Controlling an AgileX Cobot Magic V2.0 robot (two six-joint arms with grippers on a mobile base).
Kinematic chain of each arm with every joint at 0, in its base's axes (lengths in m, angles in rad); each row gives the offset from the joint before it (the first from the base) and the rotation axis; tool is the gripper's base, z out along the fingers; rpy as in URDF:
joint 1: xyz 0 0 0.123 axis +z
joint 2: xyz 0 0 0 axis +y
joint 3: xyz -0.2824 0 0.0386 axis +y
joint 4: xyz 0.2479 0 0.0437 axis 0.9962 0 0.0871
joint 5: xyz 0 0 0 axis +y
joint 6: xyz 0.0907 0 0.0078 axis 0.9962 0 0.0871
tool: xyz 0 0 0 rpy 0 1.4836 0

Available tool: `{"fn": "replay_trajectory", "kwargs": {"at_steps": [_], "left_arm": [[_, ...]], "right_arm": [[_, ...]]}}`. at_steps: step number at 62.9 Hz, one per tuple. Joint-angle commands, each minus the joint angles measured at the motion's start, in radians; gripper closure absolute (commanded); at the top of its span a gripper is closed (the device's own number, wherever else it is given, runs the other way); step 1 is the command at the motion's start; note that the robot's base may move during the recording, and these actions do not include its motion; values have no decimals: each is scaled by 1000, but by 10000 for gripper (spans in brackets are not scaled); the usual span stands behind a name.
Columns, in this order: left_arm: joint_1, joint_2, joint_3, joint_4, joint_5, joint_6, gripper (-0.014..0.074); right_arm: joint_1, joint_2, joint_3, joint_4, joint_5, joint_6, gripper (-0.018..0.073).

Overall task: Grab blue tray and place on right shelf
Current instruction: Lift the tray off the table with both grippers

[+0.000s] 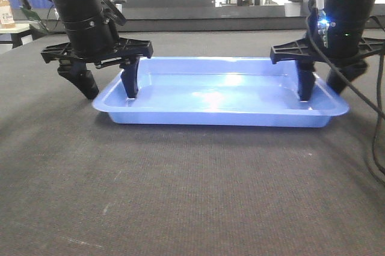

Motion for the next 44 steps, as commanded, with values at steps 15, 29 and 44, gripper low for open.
{"fn": "replay_trajectory", "kwargs": {"at_steps": [15, 29, 44], "left_arm": [[1, -72, -72, 2, 56, -9, 644], [-13, -162, -162, 54, 223, -9, 645], [-31, -358, -41, 54, 258, -6, 645]], "right_arm": [[-7, -108, -29, -27, 17, -9, 501], [-6, -267, -29, -27, 66, -9, 501], [13, -518, 91, -27, 99, -9, 501]]}}
